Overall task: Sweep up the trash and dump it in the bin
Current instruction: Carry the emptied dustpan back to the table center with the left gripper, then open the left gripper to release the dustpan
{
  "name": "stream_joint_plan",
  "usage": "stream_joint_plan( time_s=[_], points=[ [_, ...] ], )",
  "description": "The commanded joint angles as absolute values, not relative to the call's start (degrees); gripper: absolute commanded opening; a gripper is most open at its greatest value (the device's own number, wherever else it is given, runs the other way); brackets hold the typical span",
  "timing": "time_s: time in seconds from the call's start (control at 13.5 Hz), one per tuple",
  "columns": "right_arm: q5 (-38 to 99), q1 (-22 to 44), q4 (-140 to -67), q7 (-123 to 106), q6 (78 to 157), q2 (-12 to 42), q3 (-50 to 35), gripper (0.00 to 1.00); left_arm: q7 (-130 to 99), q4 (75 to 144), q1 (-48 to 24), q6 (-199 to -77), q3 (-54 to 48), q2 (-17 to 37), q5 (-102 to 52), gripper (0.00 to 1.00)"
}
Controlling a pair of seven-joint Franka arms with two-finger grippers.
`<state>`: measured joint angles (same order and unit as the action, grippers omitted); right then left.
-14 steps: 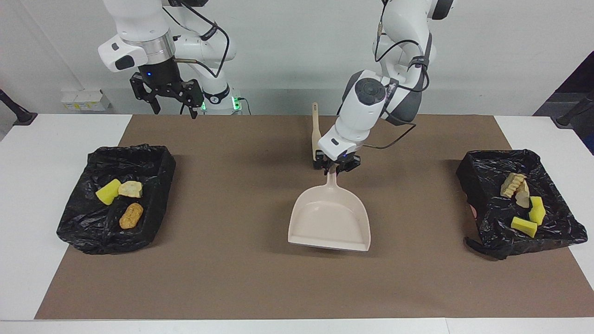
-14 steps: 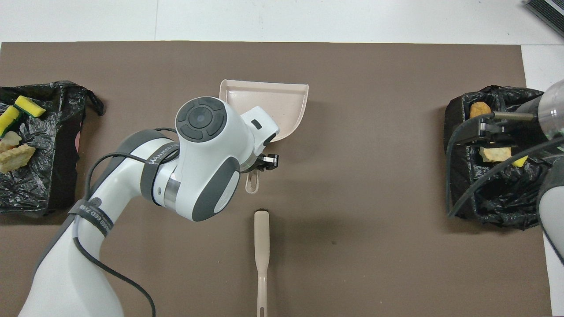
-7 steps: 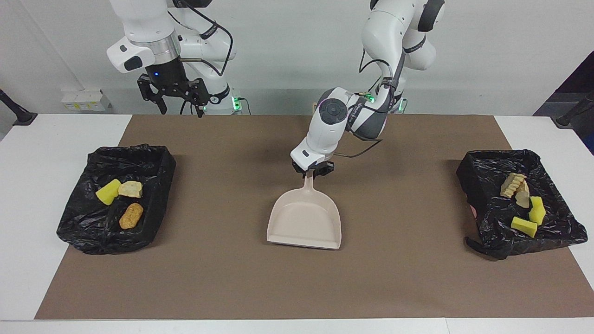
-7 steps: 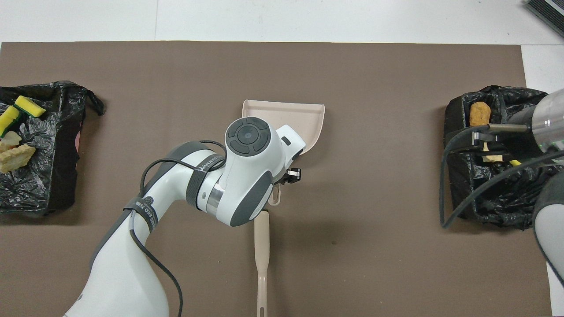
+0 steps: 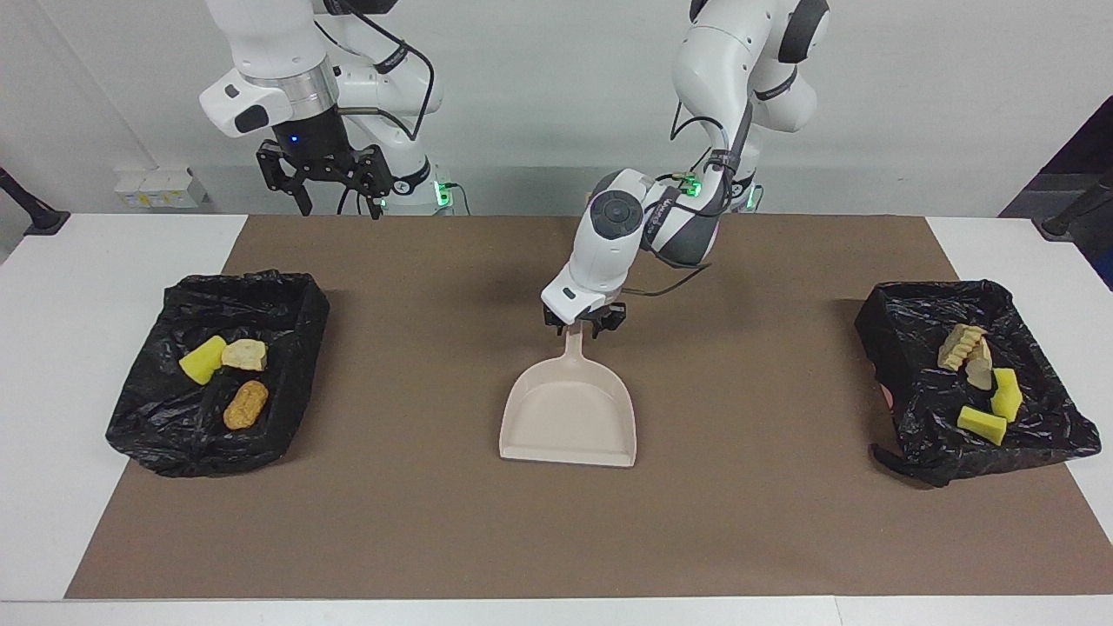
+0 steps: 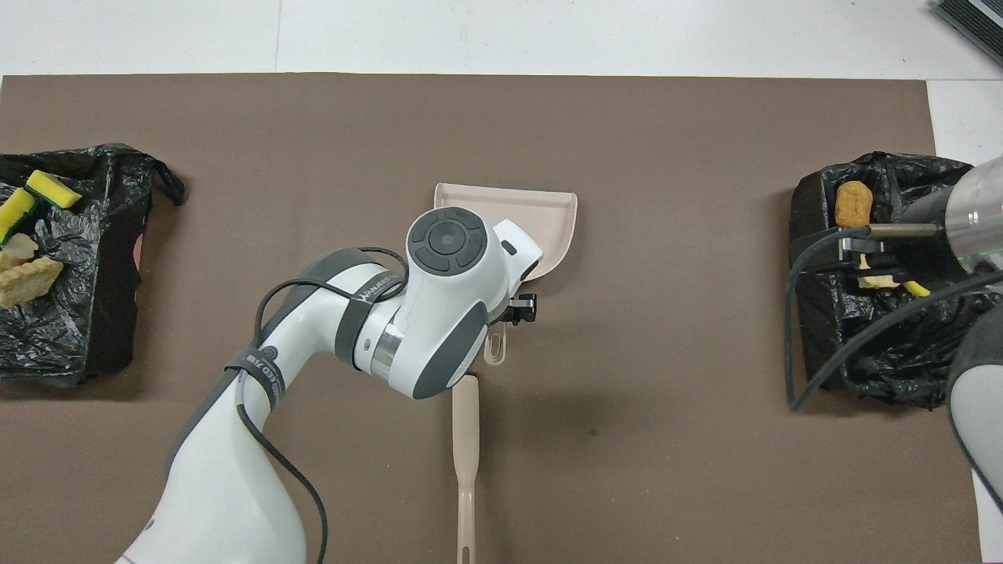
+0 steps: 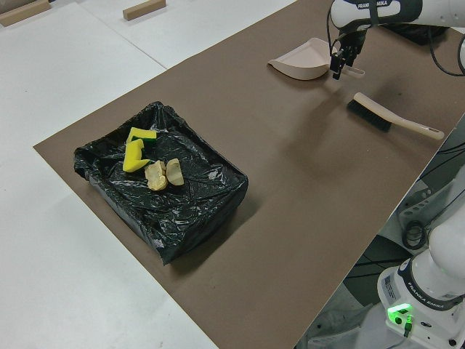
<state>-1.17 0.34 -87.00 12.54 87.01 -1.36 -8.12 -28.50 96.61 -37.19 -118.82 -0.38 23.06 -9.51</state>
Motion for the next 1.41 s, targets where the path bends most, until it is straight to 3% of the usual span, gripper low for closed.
stream_joint_plan(
  time_s=[0.0, 0.22, 0.52, 0.96, 1.33],
  points=[
    [0.0, -0.5, -87.7, 11.0, 88.2, -2.1, -8.5, 1.0, -29.3, 96.5, -37.2, -114.9, 4.1, 18.1, -8.3, 1.0],
    [0.0, -1.6, -87.7, 11.1, 88.2, -2.1, -8.4, 1.0, -28.1, 96.7, -36.9, -113.6, 7.9, 15.8, -6.1, 1.0],
    [0.0, -2.2, -87.8, 11.1, 87.7, -2.1, -8.3, 1.0, -19.2, 99.0, -31.3, -107.9, 8.6, 9.2, -6.1, 1.0],
    [0.0, -2.9, -87.7, 11.0, 87.6, -2.1, -8.3, 1.0, -5.8, 109.4, -22.6, -104.2, 8.6, -2.0, -6.0, 1.0],
    [-0.3, -2.5, -87.5, 11.0, 86.7, -2.1, -8.4, 1.0, 0.9, 114.3, -15.7, -103.6, 8.6, -5.7, -4.9, 1.0]
  ],
)
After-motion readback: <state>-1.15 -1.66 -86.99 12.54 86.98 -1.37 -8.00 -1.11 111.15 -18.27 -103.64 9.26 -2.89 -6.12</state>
